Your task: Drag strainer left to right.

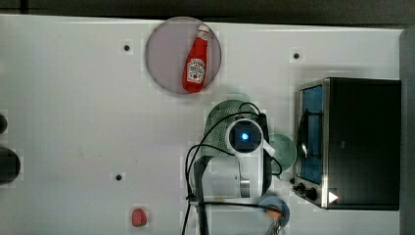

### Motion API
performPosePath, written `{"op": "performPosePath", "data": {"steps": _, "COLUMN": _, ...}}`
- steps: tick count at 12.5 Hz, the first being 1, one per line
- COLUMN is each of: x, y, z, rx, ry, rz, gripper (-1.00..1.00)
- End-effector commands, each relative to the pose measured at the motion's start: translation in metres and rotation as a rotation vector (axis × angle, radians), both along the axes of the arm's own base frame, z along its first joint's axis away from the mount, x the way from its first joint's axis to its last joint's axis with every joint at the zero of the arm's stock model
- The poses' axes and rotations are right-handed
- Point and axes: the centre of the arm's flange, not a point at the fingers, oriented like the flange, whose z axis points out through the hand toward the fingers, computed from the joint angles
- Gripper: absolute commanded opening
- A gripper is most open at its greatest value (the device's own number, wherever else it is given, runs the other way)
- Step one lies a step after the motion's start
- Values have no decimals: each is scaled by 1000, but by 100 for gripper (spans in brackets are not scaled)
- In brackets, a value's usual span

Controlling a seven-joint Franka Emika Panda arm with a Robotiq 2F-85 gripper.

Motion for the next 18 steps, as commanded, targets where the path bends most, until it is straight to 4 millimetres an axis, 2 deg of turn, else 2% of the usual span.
{"op": "performPosePath", "data": {"steps": 1, "x": 37, "y": 56, "z": 97, "rx": -30, "ry": -106, "rz": 218, "gripper": 100}}
{"op": "performPosePath", "data": {"steps": 5, "x": 36, "y": 70, "z": 196, "rx": -89, "ry": -21, "rz": 271, "gripper": 100}}
{"op": "performPosePath", "data": {"steps": 8, "x": 17, "y": 70, "z": 262, "rx": 58, "ry": 39, "rz": 349, "gripper": 100}}
{"op": "performPosePath", "data": {"steps": 9, "x": 14, "y": 71, "z": 288, "rx": 116, "ry": 3, "rz": 397, "gripper": 100}}
{"op": "performPosePath", "data": {"steps": 12, "x": -2, "y": 74, "z": 369, "rx": 114, "ry": -44, "rz": 512, "gripper": 100}}
{"op": "performPosePath", "data": {"steps": 14, "x": -20, "y": 74, "z": 406, "rx": 130, "ry": 7, "rz": 504, "gripper": 100}}
{"op": "performPosePath", "data": {"steps": 16, "x": -25, "y": 72, "z": 434, "rx": 127, "ry": -6, "rz": 513, "gripper": 100}}
{"op": "performPosePath", "data": {"steps": 18, "x": -29, "y": 68, "z": 439, "rx": 137, "ry": 11, "rz": 515, "gripper": 100}}
